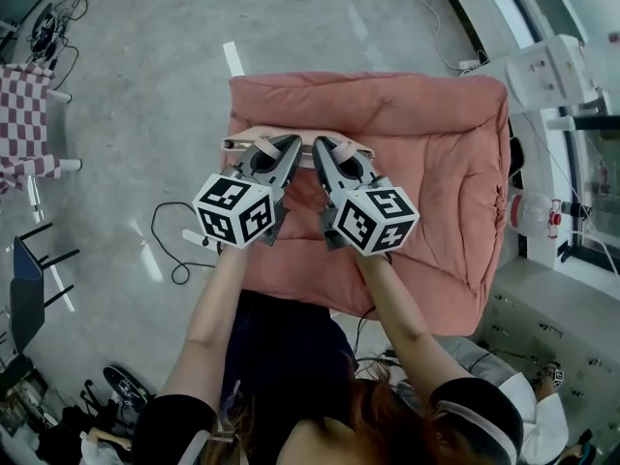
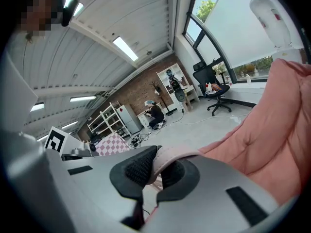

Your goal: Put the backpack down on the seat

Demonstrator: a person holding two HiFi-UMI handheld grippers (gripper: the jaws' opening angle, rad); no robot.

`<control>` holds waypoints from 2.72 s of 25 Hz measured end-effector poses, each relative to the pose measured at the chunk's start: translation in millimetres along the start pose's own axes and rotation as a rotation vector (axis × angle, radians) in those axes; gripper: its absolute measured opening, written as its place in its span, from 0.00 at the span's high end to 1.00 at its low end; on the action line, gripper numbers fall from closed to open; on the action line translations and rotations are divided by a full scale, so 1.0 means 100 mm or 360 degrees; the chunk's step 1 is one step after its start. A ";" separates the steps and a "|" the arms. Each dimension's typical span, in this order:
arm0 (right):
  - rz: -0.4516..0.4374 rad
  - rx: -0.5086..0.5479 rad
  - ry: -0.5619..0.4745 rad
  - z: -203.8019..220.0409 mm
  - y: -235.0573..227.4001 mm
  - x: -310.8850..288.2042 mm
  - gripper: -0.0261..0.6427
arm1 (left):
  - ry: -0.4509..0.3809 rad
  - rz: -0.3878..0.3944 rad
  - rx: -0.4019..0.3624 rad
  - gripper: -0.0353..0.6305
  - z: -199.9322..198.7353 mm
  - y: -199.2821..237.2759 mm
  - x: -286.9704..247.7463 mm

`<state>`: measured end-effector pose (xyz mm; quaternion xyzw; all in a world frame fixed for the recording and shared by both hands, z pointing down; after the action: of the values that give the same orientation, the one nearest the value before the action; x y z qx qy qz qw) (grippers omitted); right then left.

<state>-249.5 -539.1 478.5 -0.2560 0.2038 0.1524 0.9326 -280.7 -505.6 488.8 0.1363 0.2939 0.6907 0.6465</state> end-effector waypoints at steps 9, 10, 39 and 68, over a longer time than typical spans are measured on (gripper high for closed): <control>0.0068 -0.0032 0.0012 0.46 0.11 0.35 0.91 | 0.0039 0.0037 0.0018 0.92 0.43 -0.21 0.30; 0.0075 -0.0040 0.0014 0.51 0.12 0.40 0.91 | 0.0045 0.0041 0.0024 0.92 0.48 -0.24 0.33; 0.0284 -0.0192 0.0000 2.19 0.30 1.34 0.91 | 0.0233 0.0173 0.0119 0.91 2.07 -0.70 1.17; 0.0394 -0.0166 0.0132 3.78 0.46 1.82 0.91 | 0.0243 0.0117 0.0303 0.91 3.52 -0.80 1.95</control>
<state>5.3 -264.5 672.9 -0.2832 0.2641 0.2659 0.8828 -39.9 -235.7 683.1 0.1549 0.4013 0.6913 0.5806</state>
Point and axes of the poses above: the fingertips, and each gripper's own axes: x backward along the fingers, y to its left, z out of its underside, the point moved 1 cm from there along x, backward along the fingers, and after that the axes turned 12 degrees about z, right-handed, at the moved point
